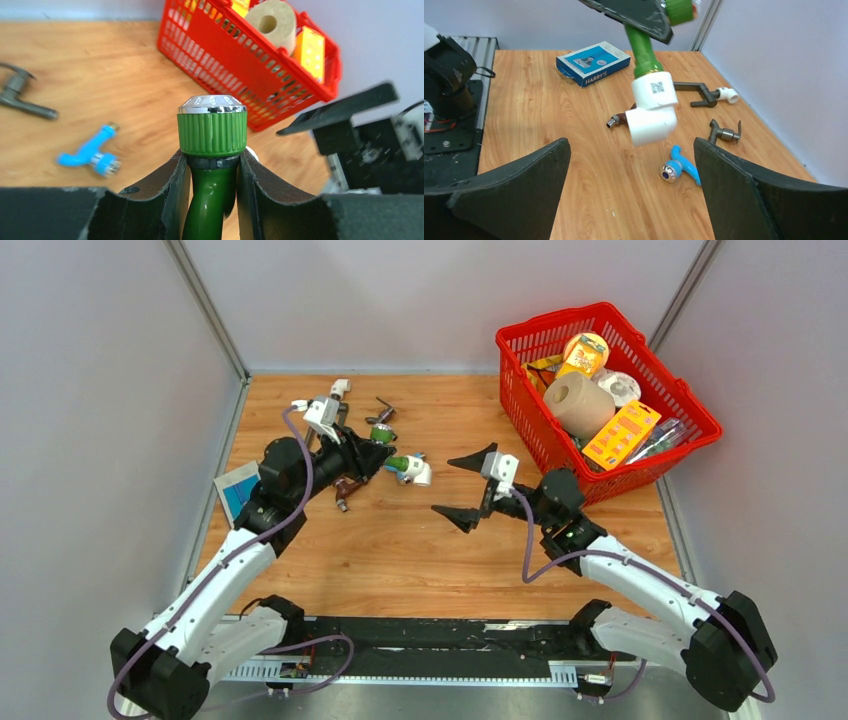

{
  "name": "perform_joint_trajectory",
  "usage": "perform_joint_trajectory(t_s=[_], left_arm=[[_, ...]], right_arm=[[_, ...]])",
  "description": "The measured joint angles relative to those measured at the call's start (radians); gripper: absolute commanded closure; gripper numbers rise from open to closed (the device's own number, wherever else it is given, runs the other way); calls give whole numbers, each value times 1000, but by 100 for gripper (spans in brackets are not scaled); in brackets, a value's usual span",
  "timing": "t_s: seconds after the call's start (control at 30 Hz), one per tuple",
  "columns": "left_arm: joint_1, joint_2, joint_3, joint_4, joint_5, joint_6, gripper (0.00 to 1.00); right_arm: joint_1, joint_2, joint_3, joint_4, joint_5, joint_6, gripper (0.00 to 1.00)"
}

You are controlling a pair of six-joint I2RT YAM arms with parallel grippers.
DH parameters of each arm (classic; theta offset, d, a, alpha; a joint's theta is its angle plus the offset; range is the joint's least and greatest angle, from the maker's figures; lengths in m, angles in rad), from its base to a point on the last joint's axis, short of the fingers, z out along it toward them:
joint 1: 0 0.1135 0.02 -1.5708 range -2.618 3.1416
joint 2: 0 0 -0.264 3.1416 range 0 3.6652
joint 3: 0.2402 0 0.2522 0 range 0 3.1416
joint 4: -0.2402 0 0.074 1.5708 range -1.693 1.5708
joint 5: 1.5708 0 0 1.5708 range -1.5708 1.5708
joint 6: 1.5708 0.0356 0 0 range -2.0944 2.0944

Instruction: Install the water faucets

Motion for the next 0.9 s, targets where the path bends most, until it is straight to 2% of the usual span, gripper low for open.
perform_joint_trajectory(t_s=[0.23, 0.4, 0.6, 0.67, 0.83, 0.9], left_arm=[[23, 78, 13, -16, 72, -336, 100], [28, 109, 28, -39, 106, -437, 100], [31, 125, 52, -48, 136, -495, 100], [31, 126, 58, -50, 144, -502, 100], [31, 126, 64, -56, 159, -506, 100], [31, 126, 64, -58, 164, -497, 100]], right_arm=[[145, 21, -11, 59, 165, -225, 4], [184, 71, -10, 72, 253, -332, 9], [253, 121, 4, 69, 355, -443, 23], [271, 135, 9, 70, 391, -471, 34], [277, 145, 12, 70, 439, -493, 89], [277, 144, 14, 71, 453, -480, 100]])
